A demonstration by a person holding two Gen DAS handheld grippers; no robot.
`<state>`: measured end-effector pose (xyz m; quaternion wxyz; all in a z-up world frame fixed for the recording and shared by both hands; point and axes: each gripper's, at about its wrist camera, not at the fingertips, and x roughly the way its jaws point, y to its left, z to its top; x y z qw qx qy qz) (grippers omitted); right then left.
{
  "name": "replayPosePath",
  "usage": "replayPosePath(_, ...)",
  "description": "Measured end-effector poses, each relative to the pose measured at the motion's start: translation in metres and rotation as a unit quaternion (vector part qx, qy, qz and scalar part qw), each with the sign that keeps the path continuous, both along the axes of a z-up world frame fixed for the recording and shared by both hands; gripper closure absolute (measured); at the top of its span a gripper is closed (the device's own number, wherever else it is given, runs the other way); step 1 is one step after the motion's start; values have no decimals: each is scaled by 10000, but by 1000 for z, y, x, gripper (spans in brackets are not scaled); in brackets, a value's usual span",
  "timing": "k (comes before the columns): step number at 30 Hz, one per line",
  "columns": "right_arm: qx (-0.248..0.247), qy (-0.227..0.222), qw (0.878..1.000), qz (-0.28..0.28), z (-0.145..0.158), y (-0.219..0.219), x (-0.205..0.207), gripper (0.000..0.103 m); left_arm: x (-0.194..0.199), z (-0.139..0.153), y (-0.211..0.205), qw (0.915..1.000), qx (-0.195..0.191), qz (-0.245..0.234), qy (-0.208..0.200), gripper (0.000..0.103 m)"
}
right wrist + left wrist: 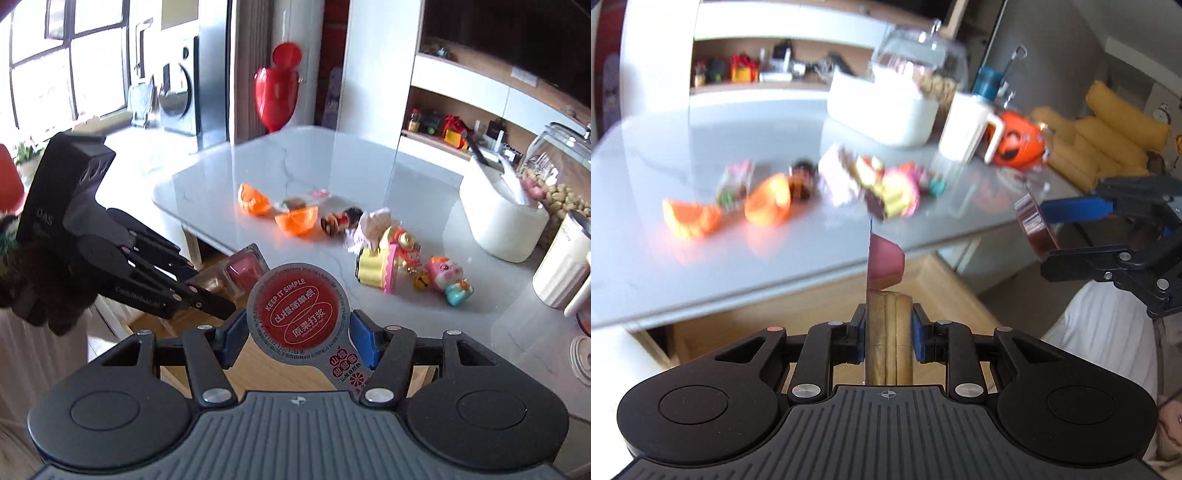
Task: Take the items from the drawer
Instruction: 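Carry both packets up onto the countertop and open both grippers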
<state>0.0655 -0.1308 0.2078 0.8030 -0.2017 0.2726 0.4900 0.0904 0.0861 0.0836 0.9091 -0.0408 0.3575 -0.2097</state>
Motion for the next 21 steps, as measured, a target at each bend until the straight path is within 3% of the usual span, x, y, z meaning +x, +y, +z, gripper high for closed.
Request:
replayPosePath(7,864,-172,9950,-462,66,1,-6,43,8,62,3,9959,-100,477,-764,76)
replayPosePath(11,1044,-448,9901,-822,83,34,14,43,55,62,21,9863,-620,1420,-569,76)
replayPosePath(16,797,-484,9895,-1107,63,81,57,43,99,34,42,9790,-562,1914,-410,76)
replayPosePath(21,729,282,9884,-1303,27,116,103,43,118,5,71,9742,-381,2213,-205,76)
